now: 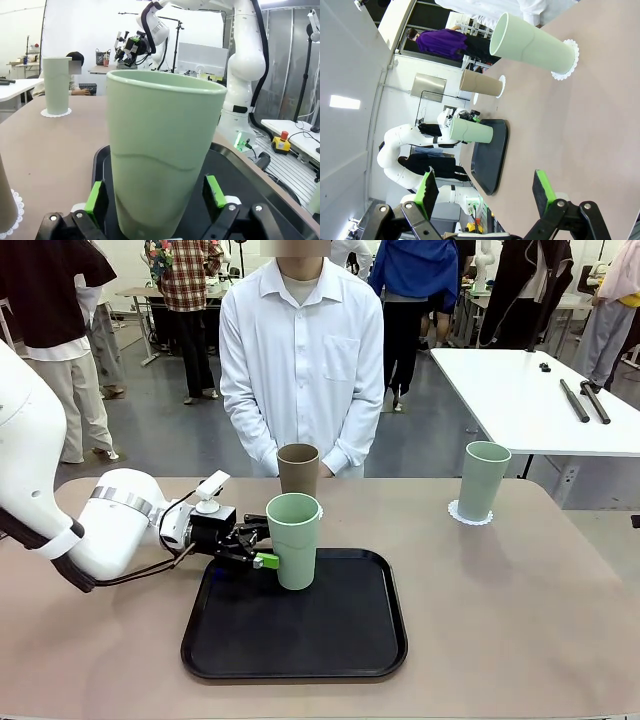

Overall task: Place coasters on the table and set cups on them.
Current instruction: Take one Reusable plastic cup from the Flat Tray and place it on a coaster set by the human.

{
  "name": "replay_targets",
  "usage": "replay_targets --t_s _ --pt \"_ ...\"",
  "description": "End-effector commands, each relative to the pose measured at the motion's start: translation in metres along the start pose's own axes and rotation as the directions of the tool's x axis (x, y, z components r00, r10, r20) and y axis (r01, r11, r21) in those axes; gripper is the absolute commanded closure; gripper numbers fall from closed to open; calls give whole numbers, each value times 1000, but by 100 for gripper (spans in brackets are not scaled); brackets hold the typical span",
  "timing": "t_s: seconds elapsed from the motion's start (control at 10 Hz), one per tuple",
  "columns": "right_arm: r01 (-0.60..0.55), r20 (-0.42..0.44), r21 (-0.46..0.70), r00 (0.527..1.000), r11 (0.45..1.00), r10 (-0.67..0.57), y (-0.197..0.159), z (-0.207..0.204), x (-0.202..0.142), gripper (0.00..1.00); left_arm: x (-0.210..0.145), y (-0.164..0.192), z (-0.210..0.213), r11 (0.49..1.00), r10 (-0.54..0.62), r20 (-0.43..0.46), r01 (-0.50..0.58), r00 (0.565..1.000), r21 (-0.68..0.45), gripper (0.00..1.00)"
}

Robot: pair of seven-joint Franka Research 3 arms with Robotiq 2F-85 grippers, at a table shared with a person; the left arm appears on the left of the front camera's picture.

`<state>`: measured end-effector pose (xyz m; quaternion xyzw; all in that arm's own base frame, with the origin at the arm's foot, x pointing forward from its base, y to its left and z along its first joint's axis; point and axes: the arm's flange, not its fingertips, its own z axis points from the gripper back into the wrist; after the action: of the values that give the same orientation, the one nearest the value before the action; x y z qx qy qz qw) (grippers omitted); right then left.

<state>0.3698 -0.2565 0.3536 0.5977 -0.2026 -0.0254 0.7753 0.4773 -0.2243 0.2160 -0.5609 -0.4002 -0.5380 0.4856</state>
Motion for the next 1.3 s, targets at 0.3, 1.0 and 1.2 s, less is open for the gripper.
replay_targets --t_s 0.3,1.0,1.2 --pt "0 1 2 1000 1000 0 0 0 -1 0 -1 12 -20 1000 14 -21 -15 1000 -23 0" --pt "0 1 2 1000 1000 0 0 0 -1 0 -1 17 -41 1000 -9 -17 8 1000 -30 22" --pt "0 1 2 1000 1000 0 0 0 -1 0 1 16 -44 999 -20 -14 19 1000 -32 80"
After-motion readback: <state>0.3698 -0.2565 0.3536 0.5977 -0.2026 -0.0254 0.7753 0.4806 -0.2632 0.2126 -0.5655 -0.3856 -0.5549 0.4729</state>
